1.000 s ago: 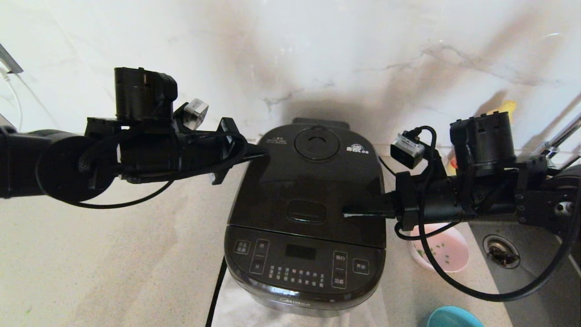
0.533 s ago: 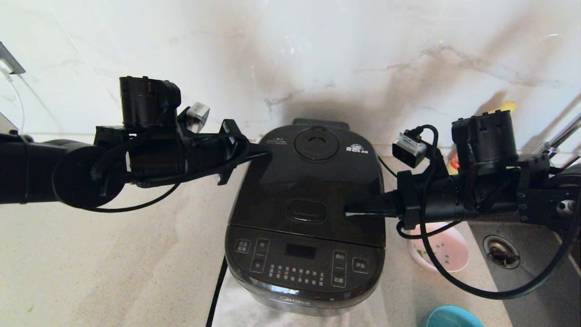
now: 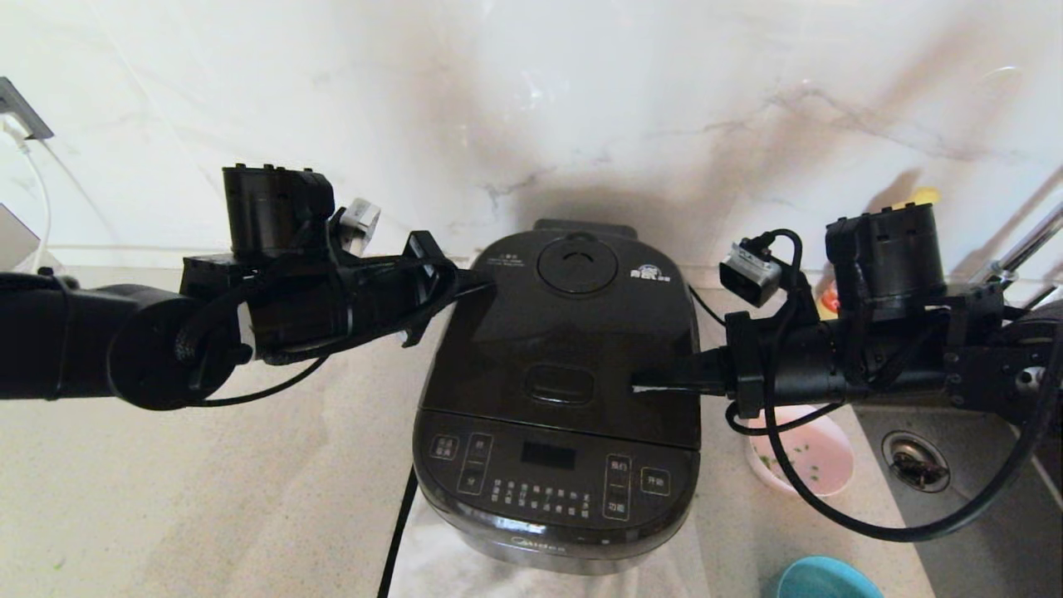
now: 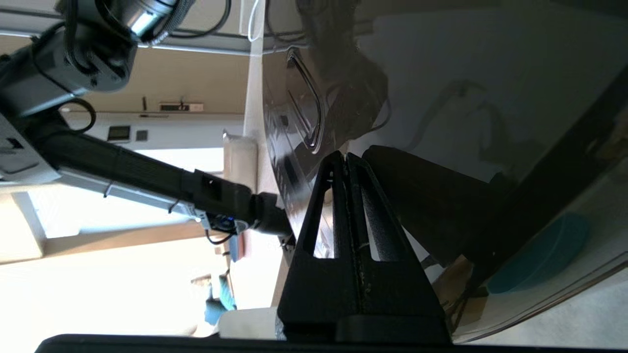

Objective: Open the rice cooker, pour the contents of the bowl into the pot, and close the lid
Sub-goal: Close the rice cooker

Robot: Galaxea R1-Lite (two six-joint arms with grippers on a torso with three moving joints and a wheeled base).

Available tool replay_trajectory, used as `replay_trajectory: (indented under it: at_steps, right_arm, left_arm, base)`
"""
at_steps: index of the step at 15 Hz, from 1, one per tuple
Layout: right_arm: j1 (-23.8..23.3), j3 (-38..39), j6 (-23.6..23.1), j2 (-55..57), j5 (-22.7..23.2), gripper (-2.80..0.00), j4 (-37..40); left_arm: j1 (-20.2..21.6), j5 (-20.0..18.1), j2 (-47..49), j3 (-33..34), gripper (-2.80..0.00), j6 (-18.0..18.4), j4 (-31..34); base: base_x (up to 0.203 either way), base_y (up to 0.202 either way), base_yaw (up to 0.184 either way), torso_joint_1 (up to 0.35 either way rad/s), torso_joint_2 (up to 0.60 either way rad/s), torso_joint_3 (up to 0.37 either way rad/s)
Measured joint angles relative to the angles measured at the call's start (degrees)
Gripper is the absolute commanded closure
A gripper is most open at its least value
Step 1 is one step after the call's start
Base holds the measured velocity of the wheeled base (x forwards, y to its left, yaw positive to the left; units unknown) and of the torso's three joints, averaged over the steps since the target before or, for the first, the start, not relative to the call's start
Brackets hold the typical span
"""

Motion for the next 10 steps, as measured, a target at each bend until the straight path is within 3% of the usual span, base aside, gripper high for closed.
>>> replay_trajectory:
  at_steps: [5, 10]
  right_arm:
    - [-0.1, -0.5, 0.1, -1.1, -0.4, 0.00, 0.2]
    - [-0.6, -0.9, 0.1, -2.8, -0.4, 0.00, 0.1]
  left_arm:
    - [-0.2, 0.2, 0.1, 1.8, 0.00, -0.4, -3.6]
    - [-0.1, 0.4, -3.6, 0.4, 0.00, -0.7, 2.0]
  base:
    - [0.000, 0.000, 0.000, 0.000, 0.00, 0.000]
    - [0.000, 0.000, 0.000, 0.000, 0.00, 0.000]
